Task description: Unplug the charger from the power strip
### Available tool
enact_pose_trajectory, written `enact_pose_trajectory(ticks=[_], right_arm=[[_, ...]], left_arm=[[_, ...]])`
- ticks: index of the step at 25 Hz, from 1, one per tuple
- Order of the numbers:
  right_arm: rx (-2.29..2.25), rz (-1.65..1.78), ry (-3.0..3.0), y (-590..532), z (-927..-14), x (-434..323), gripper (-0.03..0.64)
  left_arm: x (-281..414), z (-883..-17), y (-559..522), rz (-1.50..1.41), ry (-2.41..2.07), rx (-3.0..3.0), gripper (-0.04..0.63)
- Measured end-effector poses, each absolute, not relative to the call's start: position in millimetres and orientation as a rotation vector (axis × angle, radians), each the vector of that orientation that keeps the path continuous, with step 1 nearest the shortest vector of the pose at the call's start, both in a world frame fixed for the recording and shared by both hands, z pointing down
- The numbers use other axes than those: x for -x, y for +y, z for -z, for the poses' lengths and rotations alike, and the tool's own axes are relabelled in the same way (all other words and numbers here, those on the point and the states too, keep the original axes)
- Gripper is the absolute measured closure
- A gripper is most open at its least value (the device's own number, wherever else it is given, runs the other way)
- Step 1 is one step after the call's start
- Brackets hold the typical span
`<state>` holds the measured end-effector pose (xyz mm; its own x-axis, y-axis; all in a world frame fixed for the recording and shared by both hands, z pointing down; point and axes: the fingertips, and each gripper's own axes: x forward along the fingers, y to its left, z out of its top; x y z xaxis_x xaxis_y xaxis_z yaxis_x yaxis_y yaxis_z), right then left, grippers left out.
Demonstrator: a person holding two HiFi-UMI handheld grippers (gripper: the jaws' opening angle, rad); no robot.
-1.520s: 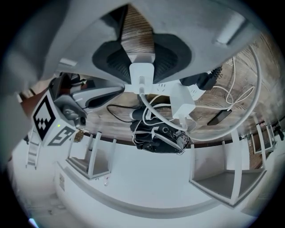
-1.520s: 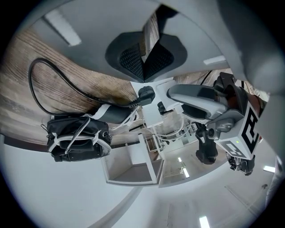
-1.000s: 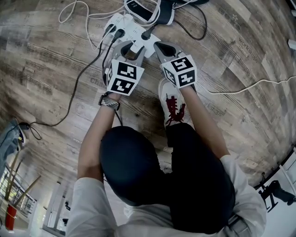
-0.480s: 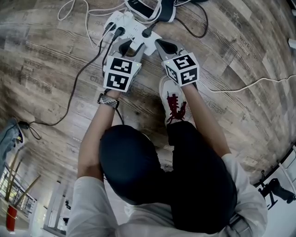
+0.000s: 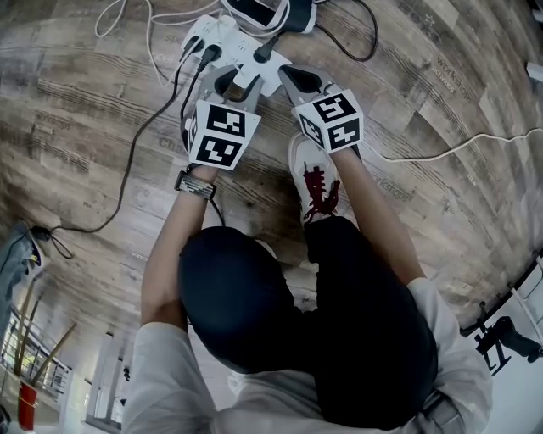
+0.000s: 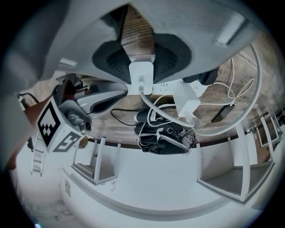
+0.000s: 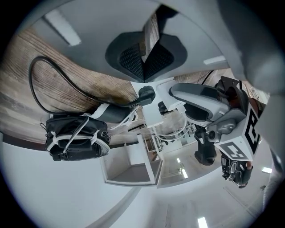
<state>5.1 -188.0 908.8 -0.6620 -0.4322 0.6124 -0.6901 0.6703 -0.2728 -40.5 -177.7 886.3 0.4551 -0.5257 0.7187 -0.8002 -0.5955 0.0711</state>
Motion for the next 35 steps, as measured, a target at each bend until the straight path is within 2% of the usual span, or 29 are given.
enact_pose_trajectory(ticks=[10,17,24,35], right_arm=[[-0.863,-0.673,-2.376,-187.1,-909.0,-4.3,0.615],[-0.866,-0.665,-2.379,-187.7,-908.2,-4.2,0.615],[-0.864,-0.667,-2.385,-187.6,-908.7,-4.5,0.615],[-0.871,-0.673,-2.383,-187.7,-908.9,-5.0,0.615]], left_arm=[[47.0,-887.5,-177.7,-0.769,-1.131,-2.210,0.454],[42.2,-885.5,-177.4,-0.930,-1.125,-2.292,0.456],[42.2,-882.6,-178.0,-0.938,-1.121,-2.285,0.456],[54.0,-863.2,-178.8,-0.558,-1.092,-2.148,0.456]])
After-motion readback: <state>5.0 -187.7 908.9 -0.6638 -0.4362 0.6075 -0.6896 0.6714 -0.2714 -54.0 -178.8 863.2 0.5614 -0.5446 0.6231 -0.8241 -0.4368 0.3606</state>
